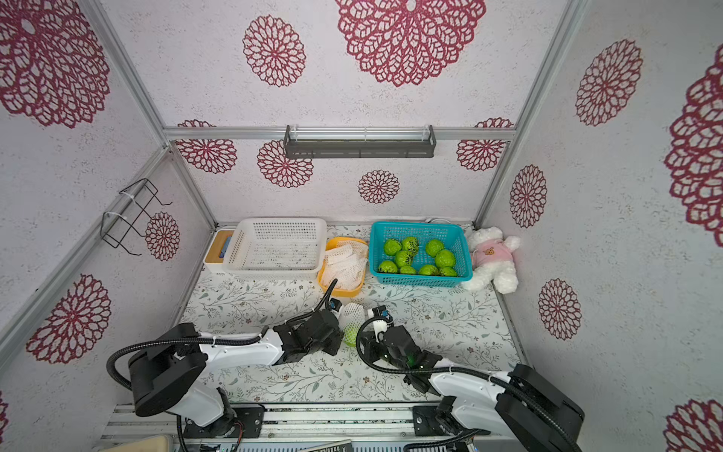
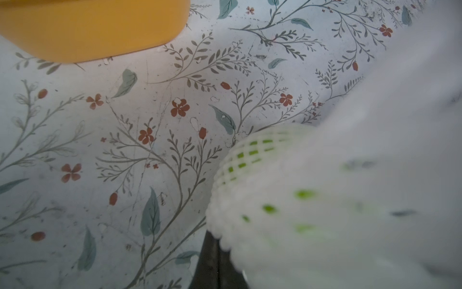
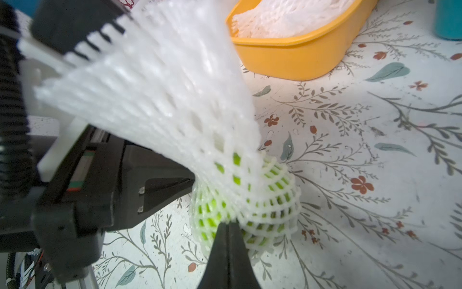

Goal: Sleeve custard apples in foam nets
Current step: Put on the foam net on the custard apple.

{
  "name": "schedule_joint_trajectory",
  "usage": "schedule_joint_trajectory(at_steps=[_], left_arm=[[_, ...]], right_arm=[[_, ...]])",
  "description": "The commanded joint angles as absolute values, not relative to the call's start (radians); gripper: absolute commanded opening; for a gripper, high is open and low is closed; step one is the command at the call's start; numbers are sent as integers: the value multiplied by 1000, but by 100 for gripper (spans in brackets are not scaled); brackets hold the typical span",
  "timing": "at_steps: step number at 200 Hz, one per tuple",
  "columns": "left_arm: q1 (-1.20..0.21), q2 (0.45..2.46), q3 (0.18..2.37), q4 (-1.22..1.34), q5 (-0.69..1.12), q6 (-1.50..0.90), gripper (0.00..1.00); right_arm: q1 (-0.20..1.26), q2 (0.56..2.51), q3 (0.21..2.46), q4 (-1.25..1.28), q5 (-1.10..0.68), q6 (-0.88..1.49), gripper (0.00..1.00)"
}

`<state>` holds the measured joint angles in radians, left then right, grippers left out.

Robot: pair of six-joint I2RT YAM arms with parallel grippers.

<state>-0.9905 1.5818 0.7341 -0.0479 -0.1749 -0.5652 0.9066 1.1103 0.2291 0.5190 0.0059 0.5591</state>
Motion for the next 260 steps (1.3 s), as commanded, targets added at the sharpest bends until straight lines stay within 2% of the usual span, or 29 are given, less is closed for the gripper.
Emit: schedule_joint_trajectory(at_steps=[1, 152, 187, 205, 221, 260], left_arm=[[-1000, 1568, 742, -71, -138, -578, 0], [-994, 1600, 738, -42, -58, -612, 0], [-986, 1611, 745, -41, -47, -609, 0], [-968, 1608, 737, -36, -34, -616, 0], [-953, 1600, 733, -37, -31, -615, 0], [-924, 1592, 747, -60, -31, -586, 0]], right_arm=[[914, 1103, 202, 444, 14, 574, 0], [915, 1120, 240, 283, 40, 570, 0], [915, 1096, 248, 281, 58, 555, 7], [913, 1088, 255, 289, 69, 548, 17], [912, 1084, 265, 289, 74, 534, 30], [911, 1033, 279, 266, 46, 471, 40]])
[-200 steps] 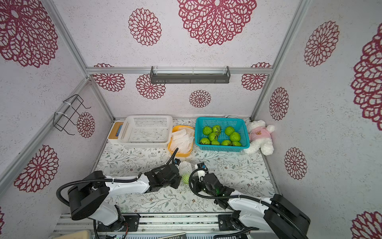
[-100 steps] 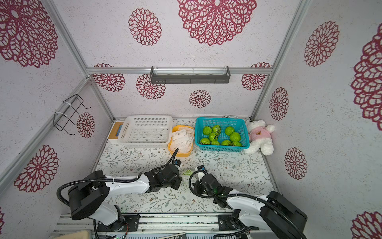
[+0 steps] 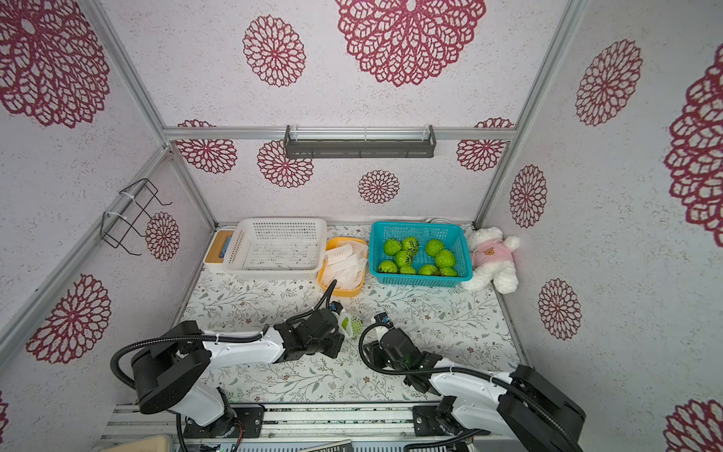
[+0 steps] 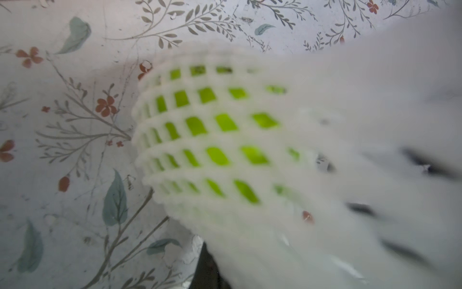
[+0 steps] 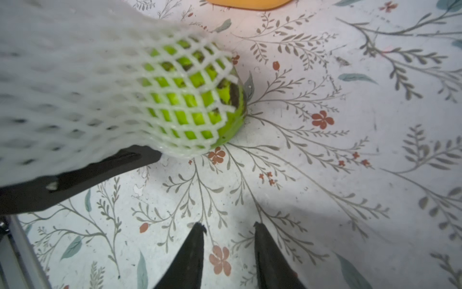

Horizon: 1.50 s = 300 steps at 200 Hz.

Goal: Sleeve custard apples in foam nets
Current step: Put on the foam net on the custard apple.

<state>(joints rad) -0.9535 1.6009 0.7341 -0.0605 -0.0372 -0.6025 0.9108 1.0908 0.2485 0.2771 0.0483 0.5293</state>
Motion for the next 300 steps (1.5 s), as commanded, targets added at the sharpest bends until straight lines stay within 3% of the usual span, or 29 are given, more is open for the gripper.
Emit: schedule_joint_trajectory(at_steps=[1, 33, 52, 67, 142, 178, 249, 300], left_arm=[[-924, 1591, 747, -61, -31, -586, 0], [-902, 1600, 754, -55, -11, -573, 0], [-897, 1601, 766, -60, -5, -567, 0], [-896, 1600, 771, -67, -7, -562, 20], [-858, 1514, 713, -72, -28, -556, 56], [-827, 1474, 682, -59, -28, -541, 56], [-807, 1510, 667, 2, 4, -540, 39], [-805, 1517, 660, 17, 2, -542, 36]], right_arm=[[911, 1031, 278, 266, 44, 471, 41], [911, 862, 258, 245, 6, 331, 49], [910, 749, 243, 256, 22, 234, 64], [910, 706, 232, 294, 71, 158, 73], [908, 976, 366, 410, 97, 29, 81], [904, 1067, 405, 422, 78, 10, 83], [875, 1221, 512, 430, 63, 59, 83], [849, 1265, 524, 441, 14, 22, 83]])
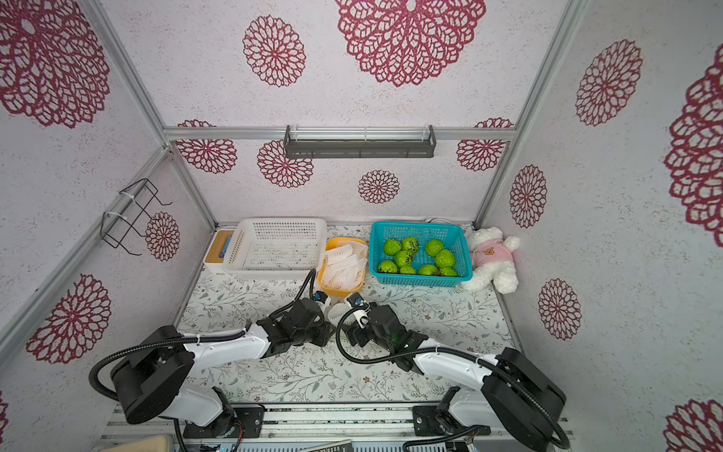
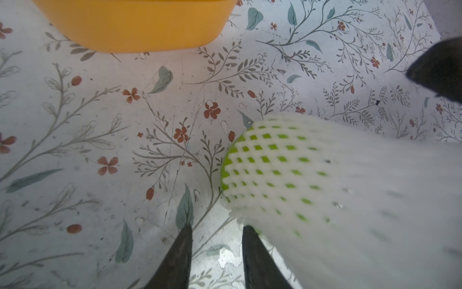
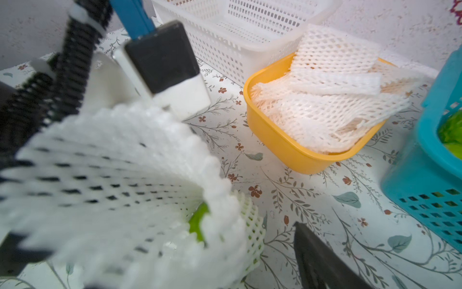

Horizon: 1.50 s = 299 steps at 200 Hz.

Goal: Sleeve custard apples in foam nets
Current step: Put on the foam net on the custard apple.

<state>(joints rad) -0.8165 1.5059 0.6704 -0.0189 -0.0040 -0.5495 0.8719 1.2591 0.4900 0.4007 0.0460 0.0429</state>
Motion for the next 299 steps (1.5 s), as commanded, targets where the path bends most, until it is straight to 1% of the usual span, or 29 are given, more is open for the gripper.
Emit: schedule_joint_trajectory(at_steps=[1, 24, 51, 94, 150, 172, 203, 231, 253, 267, 299], left_arm=[[-804, 1517, 660, 17, 3, -542, 36], [-803, 1522, 666, 17, 4, -543, 35], [-801, 1521, 666, 12, -1, -545, 35], [-796, 1516, 663, 9, -8, -550, 35], [-788, 1506, 658, 6, -23, -555, 36], [-787, 1505, 658, 1, -29, -558, 42], [-785, 1492, 646, -8, -48, -561, 54], [-781, 1459, 618, -18, -78, -571, 61], [-775, 1418, 591, -30, -100, -578, 71], [-772, 1389, 575, -40, -110, -581, 75], [-759, 1328, 545, -52, -130, -586, 77]], right_arm=[[849, 1266, 524, 441, 11, 22, 83], [826, 1294, 535, 439, -36, 15, 79], [812, 1338, 559, 415, -103, -12, 66], [810, 1387, 569, 404, -150, -34, 56], [811, 1406, 518, 416, -154, 21, 53], [811, 1396, 489, 422, -154, 37, 54], [812, 1389, 458, 422, -146, 52, 54], [815, 1378, 433, 437, -140, 71, 56], [819, 1383, 426, 442, -134, 73, 57], [822, 1389, 426, 442, -134, 71, 57], [832, 1403, 419, 450, -130, 72, 59]])
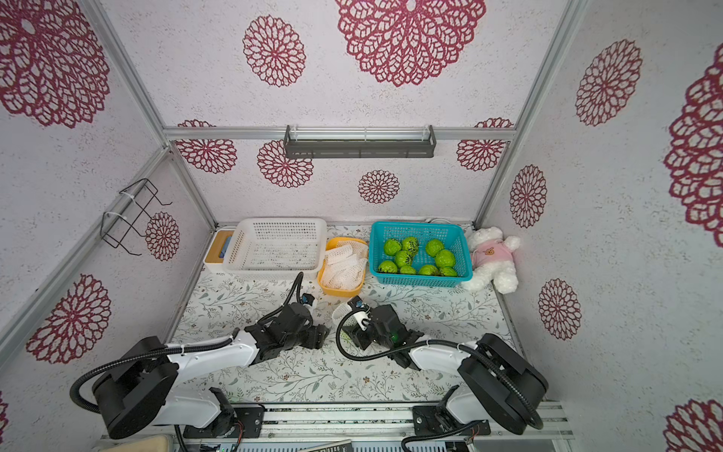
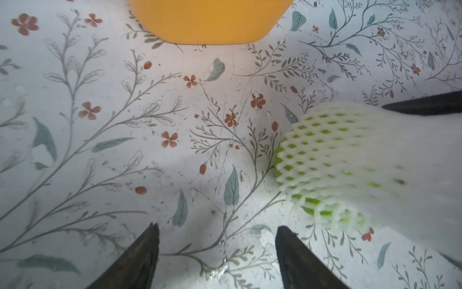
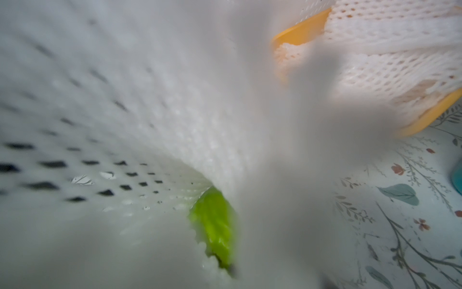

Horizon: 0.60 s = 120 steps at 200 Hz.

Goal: Sleeve custard apples in foam nets
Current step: Put on the foam net on the custard apple.

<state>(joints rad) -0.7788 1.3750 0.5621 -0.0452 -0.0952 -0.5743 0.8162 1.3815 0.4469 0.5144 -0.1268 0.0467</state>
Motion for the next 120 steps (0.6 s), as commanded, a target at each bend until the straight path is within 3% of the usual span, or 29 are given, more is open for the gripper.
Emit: schedule_joint_trajectory(at_steps=[1, 120], left_arm=[[-758, 1327, 544, -52, -131, -586, 77], [-747, 1295, 532, -51, -124, -592, 77]], right_arm=[[832, 1403, 419, 451, -130, 72, 59], [861, 1401, 402, 485, -118, 46, 68]])
